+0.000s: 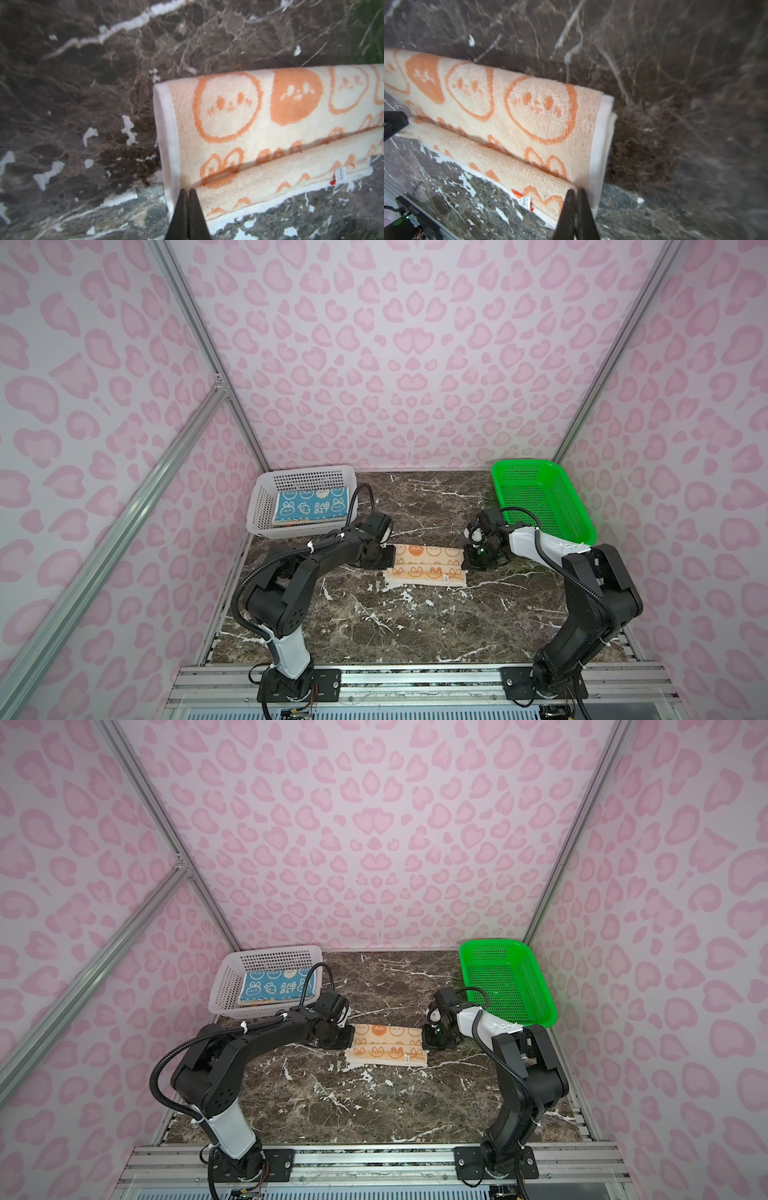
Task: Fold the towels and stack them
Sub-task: 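Fold the far edge toward the robot over the towel with both grippers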
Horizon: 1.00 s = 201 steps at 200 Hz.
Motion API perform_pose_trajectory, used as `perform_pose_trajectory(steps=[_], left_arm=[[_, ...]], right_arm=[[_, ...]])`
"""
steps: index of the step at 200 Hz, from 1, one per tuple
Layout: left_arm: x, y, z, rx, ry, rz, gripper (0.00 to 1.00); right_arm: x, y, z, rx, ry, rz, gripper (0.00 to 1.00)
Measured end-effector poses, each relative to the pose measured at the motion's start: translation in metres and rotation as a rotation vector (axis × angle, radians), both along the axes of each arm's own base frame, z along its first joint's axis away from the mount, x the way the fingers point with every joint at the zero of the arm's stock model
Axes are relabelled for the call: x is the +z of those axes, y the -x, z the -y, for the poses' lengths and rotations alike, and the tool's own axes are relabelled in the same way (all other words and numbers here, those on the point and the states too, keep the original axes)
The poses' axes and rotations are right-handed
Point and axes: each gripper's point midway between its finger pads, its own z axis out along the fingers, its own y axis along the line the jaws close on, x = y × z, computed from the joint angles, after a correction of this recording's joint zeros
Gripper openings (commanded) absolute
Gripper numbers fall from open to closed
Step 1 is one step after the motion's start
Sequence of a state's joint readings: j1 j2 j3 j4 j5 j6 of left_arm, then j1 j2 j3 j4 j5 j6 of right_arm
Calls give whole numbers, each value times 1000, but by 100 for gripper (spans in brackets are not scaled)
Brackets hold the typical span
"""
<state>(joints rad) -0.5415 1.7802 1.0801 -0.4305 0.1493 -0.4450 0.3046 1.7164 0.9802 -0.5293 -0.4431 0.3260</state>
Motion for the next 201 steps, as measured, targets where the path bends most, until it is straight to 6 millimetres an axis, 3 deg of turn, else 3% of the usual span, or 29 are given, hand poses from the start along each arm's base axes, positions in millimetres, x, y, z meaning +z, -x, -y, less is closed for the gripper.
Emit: perform_pose_trajectory(steps=[30,62,115,162,201], left_arm=[[-9,-6,1,20,-15,-6,4],[-6,-34,9,36,-31,25,4],[26,-66,-4,72,-46,93,4],[45,-64,-12,57,-52,116,4],[46,-57,-13,51,-46,112,4]], right_arm=[[-8,3,-8,-10,-39,-15,0],[-6,-14,-15,-25,-67,-15,0],[29,-46,-12,-34,-29,95,0],[46,-43,-13,-26,-35,117,0],[37,-28,-11,-17,-23,97,0]])
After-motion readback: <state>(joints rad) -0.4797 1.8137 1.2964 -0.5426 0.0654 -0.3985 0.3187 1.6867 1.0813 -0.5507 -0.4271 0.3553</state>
